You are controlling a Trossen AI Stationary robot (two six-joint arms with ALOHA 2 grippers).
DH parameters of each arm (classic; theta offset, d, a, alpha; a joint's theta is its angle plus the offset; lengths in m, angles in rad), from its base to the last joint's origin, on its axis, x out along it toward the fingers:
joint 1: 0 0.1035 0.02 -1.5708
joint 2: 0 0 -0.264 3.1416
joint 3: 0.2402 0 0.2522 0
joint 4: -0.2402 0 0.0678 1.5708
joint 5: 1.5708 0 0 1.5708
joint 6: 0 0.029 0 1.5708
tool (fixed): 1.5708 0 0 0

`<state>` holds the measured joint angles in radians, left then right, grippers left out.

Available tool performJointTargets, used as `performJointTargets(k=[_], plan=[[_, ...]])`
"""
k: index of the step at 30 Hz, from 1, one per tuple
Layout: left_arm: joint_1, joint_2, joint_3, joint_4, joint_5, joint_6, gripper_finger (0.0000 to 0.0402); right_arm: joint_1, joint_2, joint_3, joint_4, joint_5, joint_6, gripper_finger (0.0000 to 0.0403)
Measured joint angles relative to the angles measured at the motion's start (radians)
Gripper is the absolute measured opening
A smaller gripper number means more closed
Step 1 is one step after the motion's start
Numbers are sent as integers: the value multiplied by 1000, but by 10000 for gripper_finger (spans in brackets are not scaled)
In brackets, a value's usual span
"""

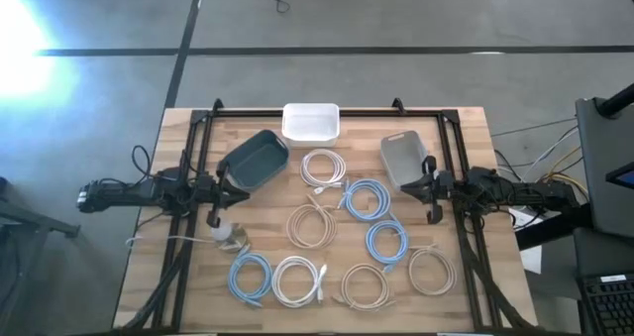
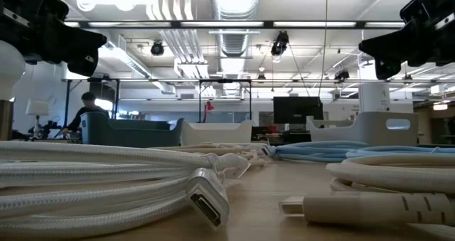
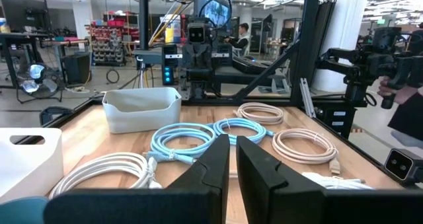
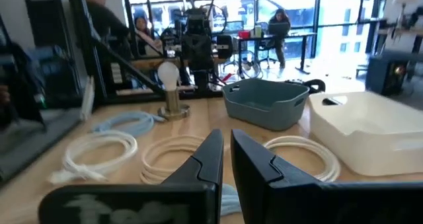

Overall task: Sort HDMI cables
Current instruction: Put the top right blue hdmi cable into the blue bin

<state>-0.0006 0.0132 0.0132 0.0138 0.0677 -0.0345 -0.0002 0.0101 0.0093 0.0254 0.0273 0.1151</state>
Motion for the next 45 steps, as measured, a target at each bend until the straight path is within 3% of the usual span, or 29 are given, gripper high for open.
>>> performJointTargets(k=[6,8,13,16,20,24,28,36,41,45], plan=[[0,4,-1,10,-33,16,32,0,0,0,42,0,13,29],[0,4,-2,59,-84,31,32,0,0,0,65,0,9,29],[0,4,-2,138,-93,32,32,0,0,0,82,0,43,29],[0,4,-2,153,-95,39,32,-1,0,0,123,7,-42,29],[1,9,-2,170,-123,86,32,-1,4,0,243,49,-147,29],[1,19,-2,173,-170,105,33,-1,17,0,346,174,-171,35],[1,26,-2,179,-221,163,38,-1,56,12,351,190,-179,57],[1,47,36,189,-227,165,115,-1,263,108,352,186,-141,126],[1,85,59,189,-227,144,165,0,473,208,344,185,-63,159],[1,129,67,191,-227,130,180,0,659,281,301,184,-18,175]])
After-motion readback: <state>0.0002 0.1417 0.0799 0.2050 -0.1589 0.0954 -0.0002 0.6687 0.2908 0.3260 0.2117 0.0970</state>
